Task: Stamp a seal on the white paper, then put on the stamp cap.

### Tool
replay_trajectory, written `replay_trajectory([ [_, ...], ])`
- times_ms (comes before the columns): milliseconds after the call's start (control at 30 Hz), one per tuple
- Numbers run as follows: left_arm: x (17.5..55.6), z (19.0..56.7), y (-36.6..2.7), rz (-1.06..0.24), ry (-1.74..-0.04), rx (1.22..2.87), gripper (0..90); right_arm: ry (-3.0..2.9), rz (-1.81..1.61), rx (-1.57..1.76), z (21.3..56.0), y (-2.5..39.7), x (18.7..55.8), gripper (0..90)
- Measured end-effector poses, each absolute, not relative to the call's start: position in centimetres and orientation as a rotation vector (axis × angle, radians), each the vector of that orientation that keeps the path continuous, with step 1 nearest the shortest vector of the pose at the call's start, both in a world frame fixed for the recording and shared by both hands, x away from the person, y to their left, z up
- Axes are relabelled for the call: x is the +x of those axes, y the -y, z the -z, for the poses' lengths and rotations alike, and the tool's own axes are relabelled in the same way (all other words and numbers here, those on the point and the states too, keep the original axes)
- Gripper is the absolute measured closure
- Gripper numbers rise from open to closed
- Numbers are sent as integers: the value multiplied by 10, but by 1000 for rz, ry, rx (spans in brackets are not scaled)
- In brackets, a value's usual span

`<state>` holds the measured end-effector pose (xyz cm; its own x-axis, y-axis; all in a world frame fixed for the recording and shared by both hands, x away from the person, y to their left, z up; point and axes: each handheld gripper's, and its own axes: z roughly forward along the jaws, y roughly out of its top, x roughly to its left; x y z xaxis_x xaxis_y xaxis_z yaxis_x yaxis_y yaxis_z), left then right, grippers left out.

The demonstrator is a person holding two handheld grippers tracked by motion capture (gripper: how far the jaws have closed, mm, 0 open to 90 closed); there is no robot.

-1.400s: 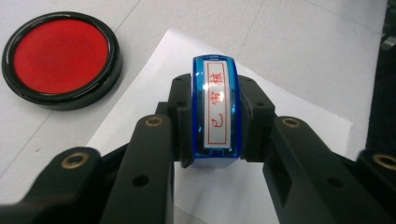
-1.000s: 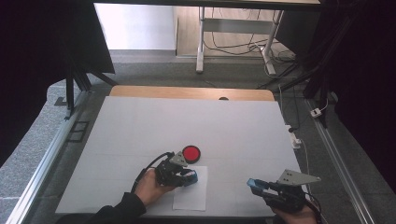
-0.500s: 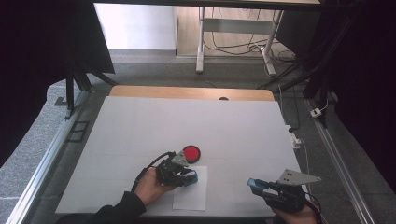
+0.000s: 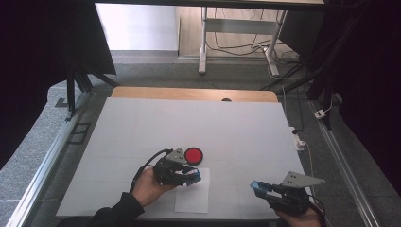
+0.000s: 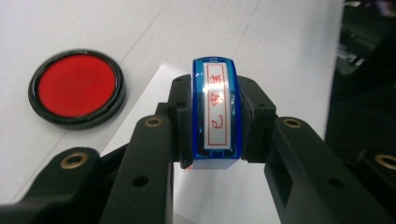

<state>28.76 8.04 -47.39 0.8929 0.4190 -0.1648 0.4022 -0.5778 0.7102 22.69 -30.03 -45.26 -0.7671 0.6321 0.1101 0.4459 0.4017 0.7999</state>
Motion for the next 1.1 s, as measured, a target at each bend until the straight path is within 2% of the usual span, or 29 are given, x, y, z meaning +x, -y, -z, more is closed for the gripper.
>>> replay_trajectory([
  [467,281,441,-97,-31,-522,2138,697,-2447,-1293,959,453,300,227,686],
  [1100,277,427,-105,-49,-492,2109,697,-2431,-1308,963,450,300,227,687],
])
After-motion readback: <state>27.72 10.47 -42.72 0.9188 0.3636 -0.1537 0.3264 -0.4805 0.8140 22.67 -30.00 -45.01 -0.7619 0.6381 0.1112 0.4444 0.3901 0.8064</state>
